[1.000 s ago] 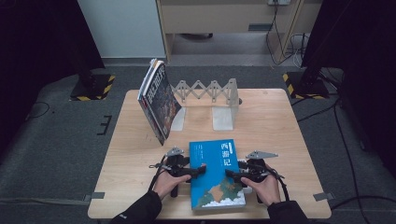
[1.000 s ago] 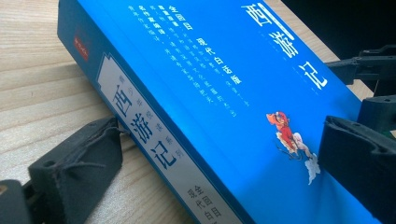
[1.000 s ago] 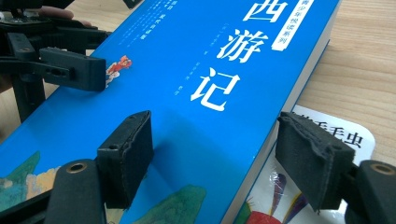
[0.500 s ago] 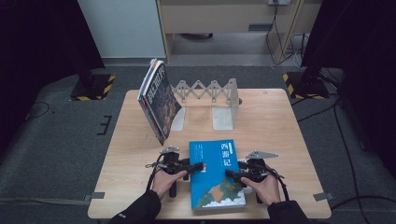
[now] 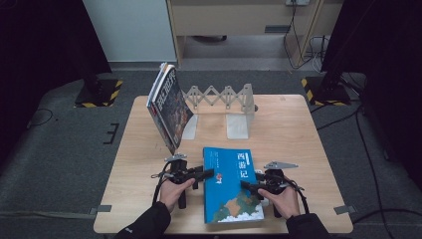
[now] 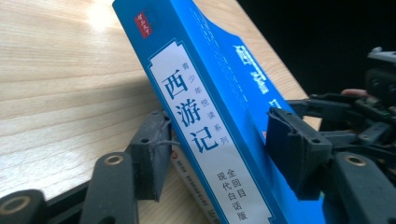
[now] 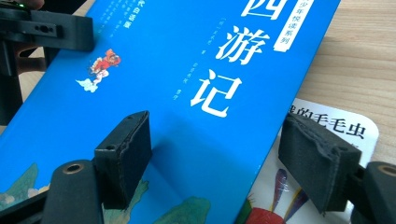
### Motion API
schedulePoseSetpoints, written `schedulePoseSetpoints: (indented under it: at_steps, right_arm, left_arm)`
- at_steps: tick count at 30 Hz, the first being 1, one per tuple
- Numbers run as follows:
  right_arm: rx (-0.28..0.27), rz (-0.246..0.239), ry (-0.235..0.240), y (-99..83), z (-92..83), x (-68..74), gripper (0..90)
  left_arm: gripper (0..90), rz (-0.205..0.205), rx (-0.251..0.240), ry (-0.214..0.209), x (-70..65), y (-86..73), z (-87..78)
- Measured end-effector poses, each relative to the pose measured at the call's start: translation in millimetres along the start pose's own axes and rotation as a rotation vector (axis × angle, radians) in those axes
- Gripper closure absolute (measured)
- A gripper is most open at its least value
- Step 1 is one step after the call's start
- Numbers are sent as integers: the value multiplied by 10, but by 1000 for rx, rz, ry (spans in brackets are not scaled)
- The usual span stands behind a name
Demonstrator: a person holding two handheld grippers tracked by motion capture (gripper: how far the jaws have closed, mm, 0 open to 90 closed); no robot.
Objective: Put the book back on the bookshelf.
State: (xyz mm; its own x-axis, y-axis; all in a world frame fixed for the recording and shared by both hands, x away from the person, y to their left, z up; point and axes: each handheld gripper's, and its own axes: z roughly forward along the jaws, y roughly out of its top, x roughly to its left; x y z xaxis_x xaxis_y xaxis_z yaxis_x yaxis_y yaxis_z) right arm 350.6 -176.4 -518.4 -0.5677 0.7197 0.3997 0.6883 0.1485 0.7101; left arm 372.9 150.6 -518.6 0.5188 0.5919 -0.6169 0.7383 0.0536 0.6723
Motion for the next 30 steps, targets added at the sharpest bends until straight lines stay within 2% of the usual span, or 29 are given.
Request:
schedulePoseSetpoints:
  at_steps: [10, 12, 15, 19, 23, 27, 30]
  right_arm:
    - [0, -11, 3, 1, 3, -4, 256]
    - [-1, -11, 2, 0, 3, -2, 256]
    - [-1, -16, 5, 3, 7, -4, 257]
    - [0, -14, 6, 4, 11, -1, 256]
    - [0, -17, 7, 5, 11, -4, 256]
    - [0, -17, 11, 7, 11, -6, 254]
    - [-5, -18, 20, 7, 30, 2, 251]
  left_arm:
    - [398, 20, 39, -3, 1, 12, 53]
    - [397, 12, 48, -8, 9, 16, 73]
    - [371, 30, 56, -4, -12, 13, 132]
    - [369, 25, 85, -8, -8, 47, 147]
    - [364, 26, 90, -8, -18, 57, 164]
    - [386, 28, 87, -31, -57, 80, 195]
    - [414, 52, 105, -38, -116, 79, 243]
